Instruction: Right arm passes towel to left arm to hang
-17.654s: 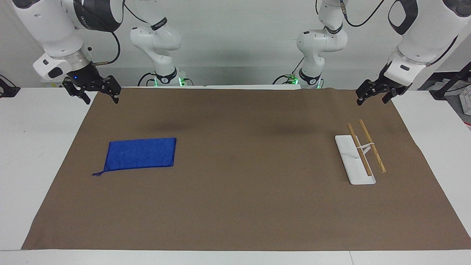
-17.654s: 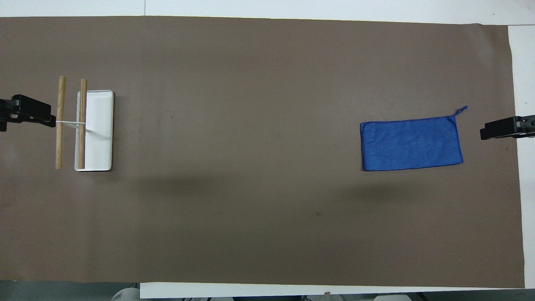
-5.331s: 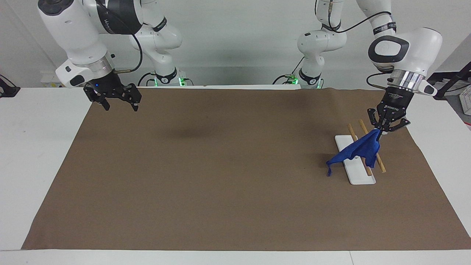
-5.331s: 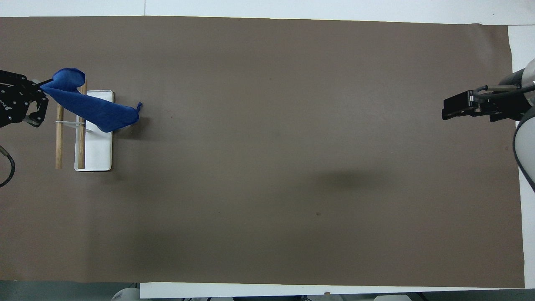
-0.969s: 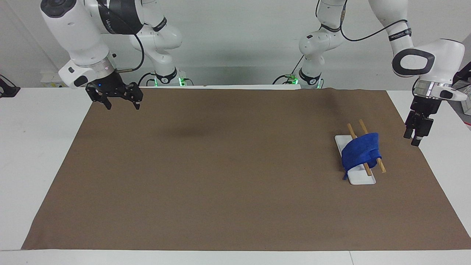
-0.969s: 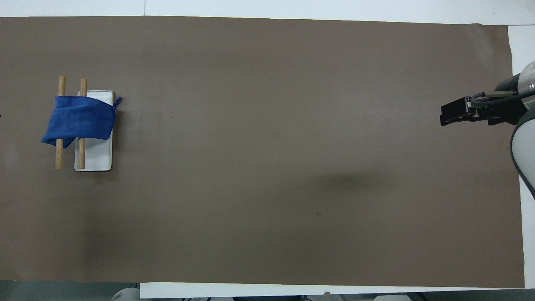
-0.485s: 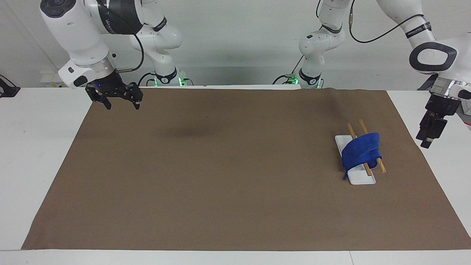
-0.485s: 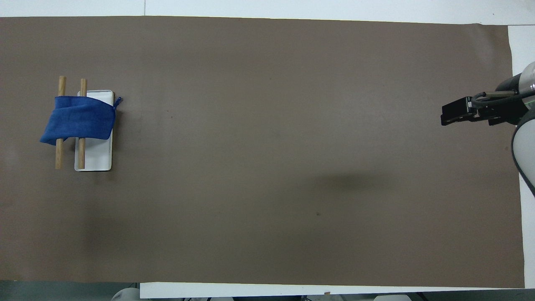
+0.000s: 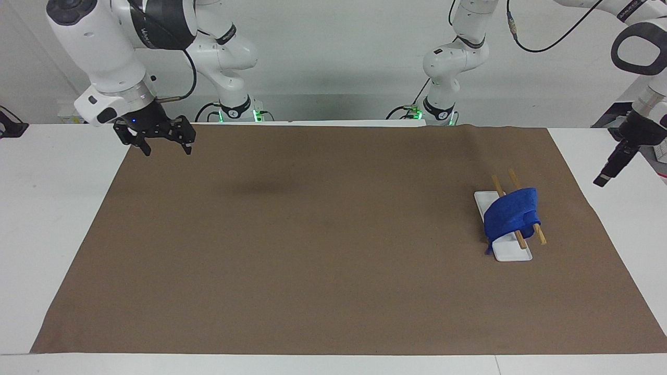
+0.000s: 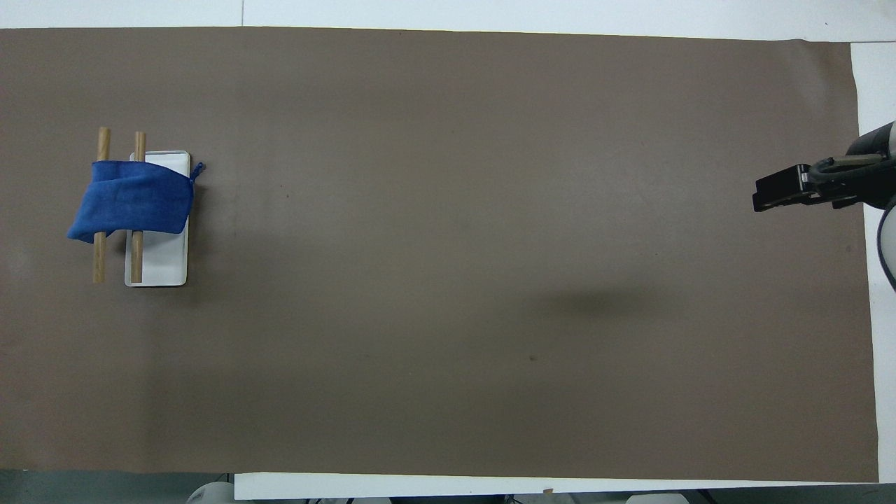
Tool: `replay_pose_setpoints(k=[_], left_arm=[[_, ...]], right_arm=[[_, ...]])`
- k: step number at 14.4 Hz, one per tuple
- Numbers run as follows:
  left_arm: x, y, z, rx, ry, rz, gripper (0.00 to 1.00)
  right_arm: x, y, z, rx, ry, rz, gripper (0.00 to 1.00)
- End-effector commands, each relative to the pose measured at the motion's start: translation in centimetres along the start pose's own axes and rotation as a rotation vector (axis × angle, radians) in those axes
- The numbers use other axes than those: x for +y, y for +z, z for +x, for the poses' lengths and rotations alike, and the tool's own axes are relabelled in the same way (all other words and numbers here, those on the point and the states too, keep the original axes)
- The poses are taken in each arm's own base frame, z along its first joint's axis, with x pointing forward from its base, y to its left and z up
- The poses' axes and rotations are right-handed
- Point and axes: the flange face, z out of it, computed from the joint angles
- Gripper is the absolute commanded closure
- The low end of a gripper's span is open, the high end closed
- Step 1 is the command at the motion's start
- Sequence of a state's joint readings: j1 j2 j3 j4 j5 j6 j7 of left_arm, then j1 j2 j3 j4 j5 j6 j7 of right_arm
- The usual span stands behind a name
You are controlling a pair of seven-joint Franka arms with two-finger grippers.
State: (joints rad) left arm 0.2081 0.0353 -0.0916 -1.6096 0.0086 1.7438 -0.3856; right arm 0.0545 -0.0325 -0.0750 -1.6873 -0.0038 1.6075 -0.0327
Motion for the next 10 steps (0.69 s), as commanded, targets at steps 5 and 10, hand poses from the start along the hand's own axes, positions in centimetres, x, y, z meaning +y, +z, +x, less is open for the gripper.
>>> replay_pose_setpoints(k=[5,10], left_arm=[[4.8,-1.3,-7.9,-0.252,0.411,0.145,0.0],[5.5,-1.8,-11.6,-0.223,0.497,0.061,0.0]], right_arm=[[0.7,0.1,-1.0,-0.008,-0.013,0.001,0.0],[1.4,-0.3,-1.2,0.0,0.003,0.003,0.0]])
